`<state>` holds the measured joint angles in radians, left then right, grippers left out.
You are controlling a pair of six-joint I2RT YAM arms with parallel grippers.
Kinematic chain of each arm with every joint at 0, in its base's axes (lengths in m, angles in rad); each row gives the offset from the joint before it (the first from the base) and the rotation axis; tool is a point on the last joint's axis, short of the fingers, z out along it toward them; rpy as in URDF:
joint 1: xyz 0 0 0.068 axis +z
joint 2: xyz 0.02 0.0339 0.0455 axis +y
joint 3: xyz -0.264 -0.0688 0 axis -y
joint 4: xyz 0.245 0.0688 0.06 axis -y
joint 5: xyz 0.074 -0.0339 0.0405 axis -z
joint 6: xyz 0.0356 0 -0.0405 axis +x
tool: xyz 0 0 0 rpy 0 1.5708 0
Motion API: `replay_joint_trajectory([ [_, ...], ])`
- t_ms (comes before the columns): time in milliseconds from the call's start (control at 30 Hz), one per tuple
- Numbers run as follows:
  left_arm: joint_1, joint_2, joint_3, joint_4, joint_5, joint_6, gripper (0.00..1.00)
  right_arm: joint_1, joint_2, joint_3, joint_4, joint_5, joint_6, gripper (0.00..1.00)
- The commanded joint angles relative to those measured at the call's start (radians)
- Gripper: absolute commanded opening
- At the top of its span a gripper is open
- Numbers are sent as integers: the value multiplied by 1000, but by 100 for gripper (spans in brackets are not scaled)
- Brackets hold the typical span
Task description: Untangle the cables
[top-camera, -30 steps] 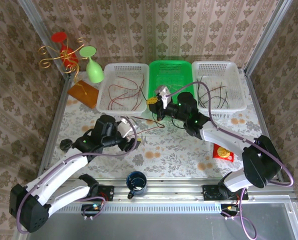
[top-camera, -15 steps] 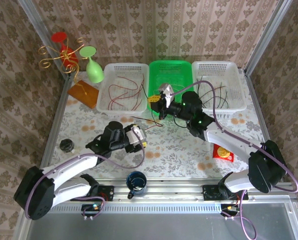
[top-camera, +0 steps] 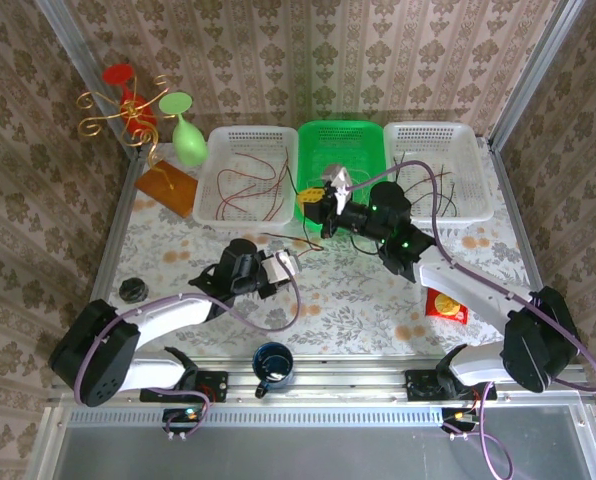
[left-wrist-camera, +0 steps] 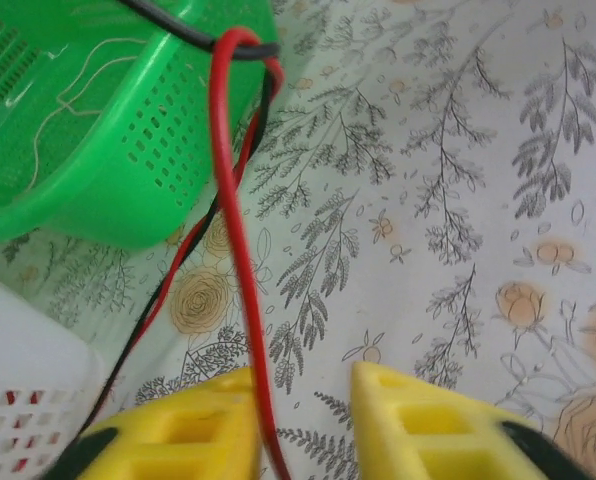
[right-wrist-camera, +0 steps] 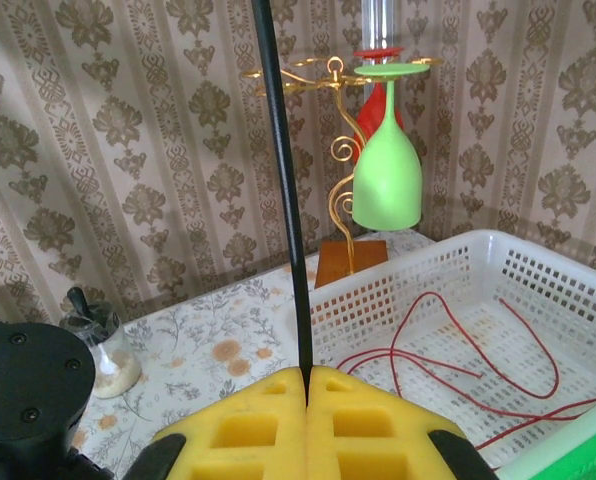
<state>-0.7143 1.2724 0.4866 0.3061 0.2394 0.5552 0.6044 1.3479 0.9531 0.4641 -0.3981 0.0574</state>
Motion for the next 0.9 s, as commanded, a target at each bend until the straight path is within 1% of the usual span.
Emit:
replay_joint_trajectory([
  [0, -16, -23, 42, -13, -11, -3, 12, -9, -50, -10, 7, 1, 13, 0],
  [67, -18, -38, 46, -33, -25, -3, 3, -16, -70, -19, 7, 6, 13, 0],
  [100, -19, -46, 47, -42, -31, -2, 0, -21, -79, -23, 5, 9, 13, 0],
  [300, -21, -104, 54, -79, -43, -2, 0, -50, -130, -46, -10, 20, 9, 0],
  [367, -26, -126, 70, -117, -52, -1, 0, -57, -151, -56, -21, 49, 10, 0],
  [433, -34, -158, 88, -160, -68, 11, 0, -61, -184, -74, -28, 117, 13, 0],
  [533, -47, -211, 112, -219, -100, 32, 0, -61, -246, -99, -62, 268, 32, 0],
  [733, -60, -330, 152, -313, -167, 76, 0, -73, -399, -176, -109, 542, -9, 0],
  [867, -63, -398, 171, -340, -208, 108, 0, -96, -489, -212, -162, 667, -38, 0],
])
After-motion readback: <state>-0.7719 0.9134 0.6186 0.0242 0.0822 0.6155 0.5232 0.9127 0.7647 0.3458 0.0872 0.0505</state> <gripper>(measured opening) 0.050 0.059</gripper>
